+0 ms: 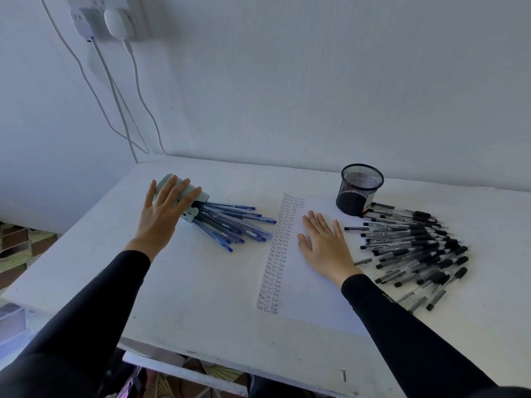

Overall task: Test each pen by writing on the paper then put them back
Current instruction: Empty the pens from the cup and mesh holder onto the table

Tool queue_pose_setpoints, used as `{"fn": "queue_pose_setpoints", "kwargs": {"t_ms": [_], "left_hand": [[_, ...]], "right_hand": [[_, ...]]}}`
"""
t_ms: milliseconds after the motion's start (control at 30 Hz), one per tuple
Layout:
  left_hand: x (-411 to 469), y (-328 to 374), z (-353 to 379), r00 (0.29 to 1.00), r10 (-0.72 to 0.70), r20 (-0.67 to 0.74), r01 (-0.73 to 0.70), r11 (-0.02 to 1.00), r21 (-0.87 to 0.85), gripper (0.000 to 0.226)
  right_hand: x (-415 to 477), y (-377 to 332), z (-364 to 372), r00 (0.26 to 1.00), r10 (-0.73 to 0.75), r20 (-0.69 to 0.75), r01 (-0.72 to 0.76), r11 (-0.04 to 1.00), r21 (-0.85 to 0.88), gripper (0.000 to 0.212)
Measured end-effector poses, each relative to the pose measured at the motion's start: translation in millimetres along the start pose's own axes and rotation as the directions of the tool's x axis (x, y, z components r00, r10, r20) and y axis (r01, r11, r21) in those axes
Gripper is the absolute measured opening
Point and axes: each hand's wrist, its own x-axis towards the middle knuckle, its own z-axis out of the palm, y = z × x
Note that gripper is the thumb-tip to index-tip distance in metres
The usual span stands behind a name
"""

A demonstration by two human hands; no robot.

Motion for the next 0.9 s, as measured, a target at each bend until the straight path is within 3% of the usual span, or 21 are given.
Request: {"fn": "queue_pose_setpoints", "kwargs": {"t_ms": [367, 467, 533, 633, 800, 900], "left_hand": [[-2.4, -21.5, -3.2, 0.973, -0.186, 0.136, 0.183, 0.982, 0.037, 0.094], [8.6, -18.7, -3.2, 0.926, -0.346, 0.149, 0.354, 0.935, -0.028, 0.092], [28.3, -4.7, -5.6, 0.880, -0.443, 0.172, 0.469, 0.867, -0.169, 0.090], [65.2, 35.6, -7.7, 0.802, -0.537, 0.260, 0.593, 0.665, -0.454, 0.091], [108.5, 102.6, 2.2, 0.772, -0.444, 0.456, 0.599, 0.265, -0.756, 0.084], [125.8, 122.7, 14.4, 0.776, -0.394, 0.493, 0.606, 0.246, -0.756, 0.082]], "right_hand": [[1.8, 1.4, 3.0, 1.000, -0.005, -0.009, 0.005, 1.000, -0.004, 0.060], [1.6, 1.5, 2.8, 1.000, -0.003, -0.003, 0.003, 1.000, -0.010, 0.060], [1.6, 1.7, 3.2, 1.000, -0.005, 0.002, 0.005, 1.000, -0.011, 0.060], [1.6, 2.1, 3.4, 1.000, -0.010, -0.004, 0.010, 1.000, -0.011, 0.061], [-2.2, 4.6, 4.3, 0.999, -0.038, -0.017, 0.037, 0.999, -0.032, 0.086], [-2.5, 6.5, 4.3, 0.999, -0.046, -0.016, 0.046, 0.998, -0.043, 0.088]]}}
